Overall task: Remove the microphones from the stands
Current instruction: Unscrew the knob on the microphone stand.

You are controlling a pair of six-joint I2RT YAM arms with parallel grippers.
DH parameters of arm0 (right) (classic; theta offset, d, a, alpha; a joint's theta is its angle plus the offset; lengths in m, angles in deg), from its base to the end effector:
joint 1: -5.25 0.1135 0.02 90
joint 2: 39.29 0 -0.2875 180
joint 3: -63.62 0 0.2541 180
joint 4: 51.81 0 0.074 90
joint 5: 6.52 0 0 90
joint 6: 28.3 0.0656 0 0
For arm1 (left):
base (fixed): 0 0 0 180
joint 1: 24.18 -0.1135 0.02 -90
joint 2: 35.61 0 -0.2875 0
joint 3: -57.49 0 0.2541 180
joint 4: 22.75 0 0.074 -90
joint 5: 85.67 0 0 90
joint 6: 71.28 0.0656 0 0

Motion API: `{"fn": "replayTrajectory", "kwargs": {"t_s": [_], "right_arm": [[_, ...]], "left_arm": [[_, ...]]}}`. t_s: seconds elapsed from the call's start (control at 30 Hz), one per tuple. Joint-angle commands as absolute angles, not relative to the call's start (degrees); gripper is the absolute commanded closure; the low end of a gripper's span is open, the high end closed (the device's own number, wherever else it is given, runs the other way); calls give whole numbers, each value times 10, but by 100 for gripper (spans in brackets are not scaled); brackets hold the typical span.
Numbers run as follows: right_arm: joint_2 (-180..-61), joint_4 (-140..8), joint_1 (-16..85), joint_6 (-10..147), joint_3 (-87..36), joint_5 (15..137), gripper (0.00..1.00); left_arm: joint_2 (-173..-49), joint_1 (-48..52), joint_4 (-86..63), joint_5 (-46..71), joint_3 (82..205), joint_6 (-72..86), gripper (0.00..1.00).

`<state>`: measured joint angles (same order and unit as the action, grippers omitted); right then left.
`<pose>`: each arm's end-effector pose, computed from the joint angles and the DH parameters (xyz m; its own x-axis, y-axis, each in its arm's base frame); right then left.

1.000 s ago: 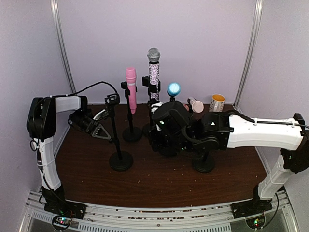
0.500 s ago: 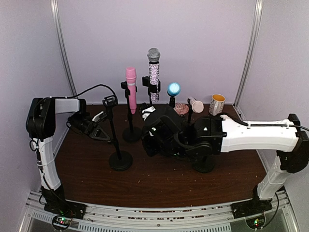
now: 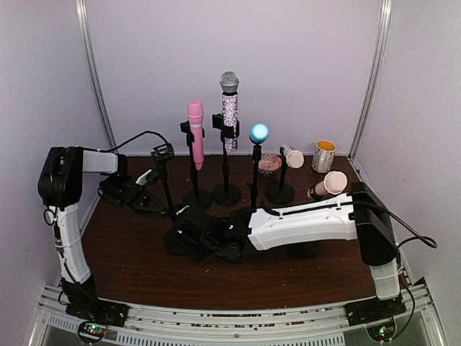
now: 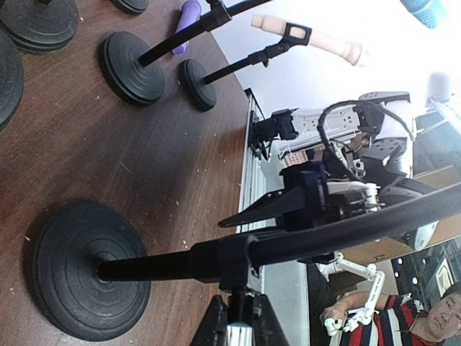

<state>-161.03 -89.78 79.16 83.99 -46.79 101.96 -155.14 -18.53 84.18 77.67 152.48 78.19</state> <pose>0.1611 0.4835 0.2048 -0.5183 -0.4990 -0.6945 -0.7105 0.7033 0.0250 0.3236 -0.0952 0.1886 -0.8983 0.3370 -0.2819 0.3359 0.1131 -0.9351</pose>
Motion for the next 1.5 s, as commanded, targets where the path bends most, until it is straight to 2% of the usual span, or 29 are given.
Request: {"fn": "replayTrajectory", "kwargs": {"t_s": [0.0, 0.07, 0.3, 0.47, 0.57, 0.8, 1.03, 1.27, 1.47], "right_arm": [[-1618, -862, 778, 840, -488, 1017, 88], [-1629, -856, 775, 837, -491, 1011, 88], [-1661, -861, 769, 833, -523, 1006, 90], [-1608, -816, 765, 856, -443, 1024, 91], [-1566, -797, 761, 864, -403, 1040, 90], [-1482, -757, 760, 893, -317, 1076, 89], [-1413, -715, 760, 891, -255, 1108, 86], [-1342, -669, 760, 886, -185, 1125, 86], [-1295, -639, 760, 885, -134, 1134, 87]], "left_arm": [[-1558, -192, 858, 804, 1514, 794, 92], [-1560, -194, 858, 810, 1518, 788, 82], [-1550, -205, 859, 792, 1531, 799, 57], [-1502, -234, 856, 732, 1557, 847, 43], [-1459, -254, 826, 668, 1567, 874, 41], [-1256, -255, 545, 496, 1451, 867, 36], [-1127, -233, 425, 445, 1321, 1044, 35], [-1048, -122, 115, 391, 1169, 924, 38], [-1023, -87, -53, 345, 1087, 905, 40]]}}
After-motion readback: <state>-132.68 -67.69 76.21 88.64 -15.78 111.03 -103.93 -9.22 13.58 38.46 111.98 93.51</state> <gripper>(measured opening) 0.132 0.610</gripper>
